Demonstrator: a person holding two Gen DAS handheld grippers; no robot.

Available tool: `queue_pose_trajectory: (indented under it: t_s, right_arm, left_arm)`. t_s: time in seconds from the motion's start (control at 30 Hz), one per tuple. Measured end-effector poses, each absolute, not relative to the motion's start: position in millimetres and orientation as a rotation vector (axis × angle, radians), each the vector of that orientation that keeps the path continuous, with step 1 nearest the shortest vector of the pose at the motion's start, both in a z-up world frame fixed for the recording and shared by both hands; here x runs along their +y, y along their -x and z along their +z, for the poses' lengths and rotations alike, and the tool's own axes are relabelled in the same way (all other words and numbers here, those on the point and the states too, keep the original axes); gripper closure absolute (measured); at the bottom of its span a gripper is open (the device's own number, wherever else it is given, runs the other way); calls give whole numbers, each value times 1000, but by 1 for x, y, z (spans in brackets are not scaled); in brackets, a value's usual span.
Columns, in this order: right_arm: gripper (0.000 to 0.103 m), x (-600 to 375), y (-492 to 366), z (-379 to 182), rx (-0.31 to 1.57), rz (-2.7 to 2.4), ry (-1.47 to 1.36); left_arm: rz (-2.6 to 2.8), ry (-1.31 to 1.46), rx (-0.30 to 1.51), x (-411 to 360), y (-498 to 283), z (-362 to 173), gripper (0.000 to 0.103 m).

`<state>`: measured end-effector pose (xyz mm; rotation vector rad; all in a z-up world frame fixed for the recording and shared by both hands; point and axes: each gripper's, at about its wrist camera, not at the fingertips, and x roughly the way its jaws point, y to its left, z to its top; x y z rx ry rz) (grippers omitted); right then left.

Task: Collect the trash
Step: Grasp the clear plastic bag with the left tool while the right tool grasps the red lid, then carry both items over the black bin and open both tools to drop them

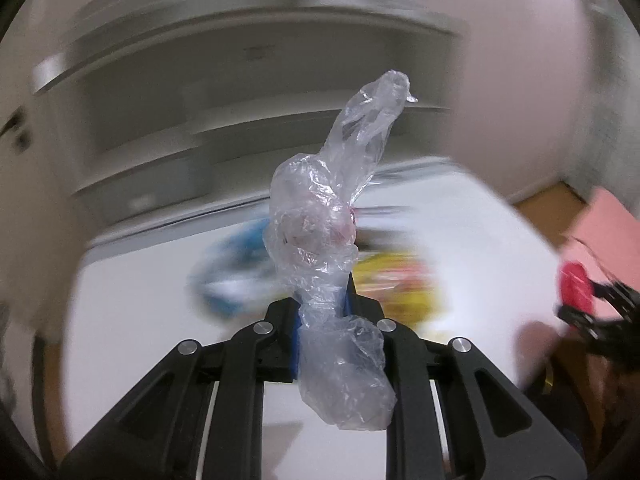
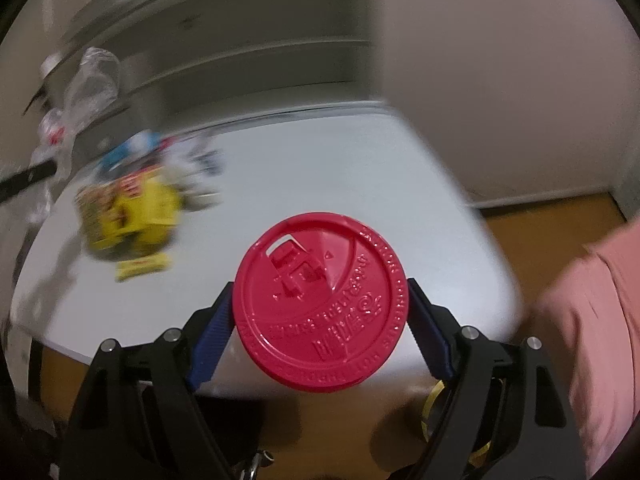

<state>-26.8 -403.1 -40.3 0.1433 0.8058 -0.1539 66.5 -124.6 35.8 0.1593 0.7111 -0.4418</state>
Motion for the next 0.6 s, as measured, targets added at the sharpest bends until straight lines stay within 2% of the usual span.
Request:
queue_pose_trajectory:
  t_s: [0.17, 0.3, 0.4, 0.6]
  right_arm:
    - [24, -492, 93, -47, 790, -354, -250]
    - [24, -558, 146, -73, 799, -492, -358]
    - [24, -598, 180, -104, 826, -566, -422]
    - [24, -655, 216, -188, 905, -635, -566]
  left_arm:
    - [-784, -225, 703, -262, -3, 22, 87]
    - [-980, -282, 712, -349, 46, -2, 87]
    - [-1090, -323, 757, -404, 73, -36, 87]
    - [-1181, -390, 869, -485, 79, -135, 87]
